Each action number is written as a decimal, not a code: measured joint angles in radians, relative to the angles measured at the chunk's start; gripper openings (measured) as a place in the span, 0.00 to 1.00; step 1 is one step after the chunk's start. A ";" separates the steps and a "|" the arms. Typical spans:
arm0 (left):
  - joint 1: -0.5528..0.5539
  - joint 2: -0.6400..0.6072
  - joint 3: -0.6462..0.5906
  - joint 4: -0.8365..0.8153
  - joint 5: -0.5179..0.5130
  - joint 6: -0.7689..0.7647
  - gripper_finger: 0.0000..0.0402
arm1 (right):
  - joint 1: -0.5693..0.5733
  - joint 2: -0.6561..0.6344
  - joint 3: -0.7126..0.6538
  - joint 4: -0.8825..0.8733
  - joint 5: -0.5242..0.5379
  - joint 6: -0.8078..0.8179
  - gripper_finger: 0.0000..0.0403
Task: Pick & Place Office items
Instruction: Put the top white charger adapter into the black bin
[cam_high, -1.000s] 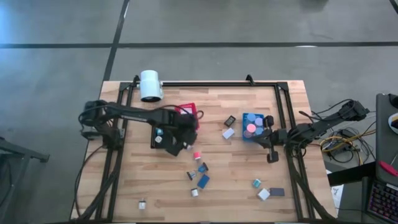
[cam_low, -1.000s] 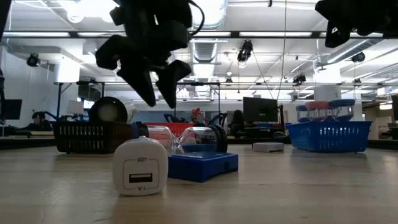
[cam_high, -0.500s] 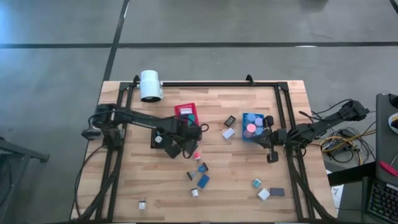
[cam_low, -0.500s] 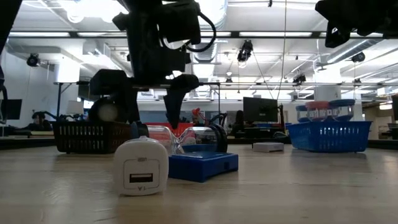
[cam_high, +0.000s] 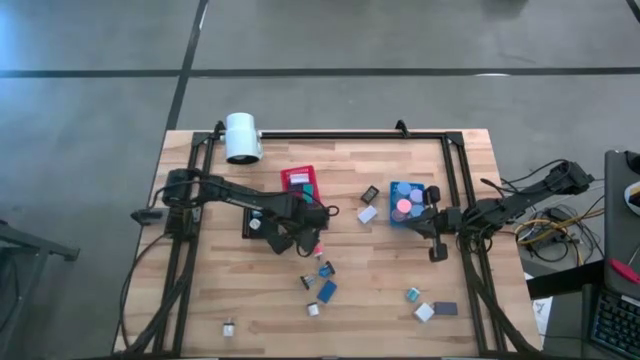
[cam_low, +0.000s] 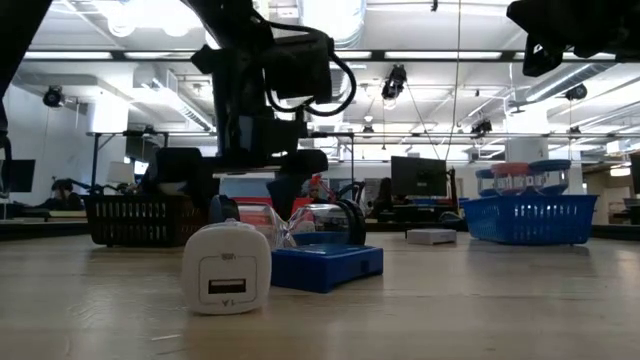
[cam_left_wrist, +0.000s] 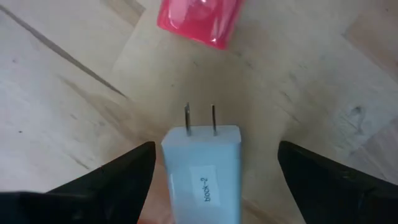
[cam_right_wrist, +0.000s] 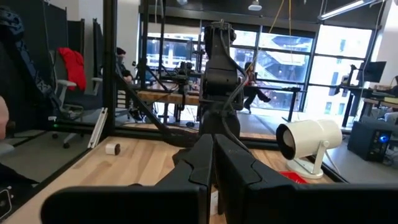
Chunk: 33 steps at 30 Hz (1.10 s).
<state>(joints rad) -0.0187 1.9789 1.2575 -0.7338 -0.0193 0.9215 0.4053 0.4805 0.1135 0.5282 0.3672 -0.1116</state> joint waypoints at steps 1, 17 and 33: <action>0.001 0.001 0.000 -0.001 0.001 0.000 0.86 | 0.000 0.000 0.000 0.000 0.000 0.000 0.03; 0.003 -0.005 -0.005 0.008 0.019 0.001 0.40 | 0.000 0.000 0.000 -0.001 0.000 -0.002 0.03; -0.028 -0.247 -0.019 0.007 0.019 -0.197 0.40 | 0.000 0.000 -0.002 0.000 0.000 0.003 0.03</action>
<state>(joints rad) -0.0467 1.7315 1.2382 -0.7264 -0.0002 0.7243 0.4057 0.4805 0.1120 0.5277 0.3672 -0.1081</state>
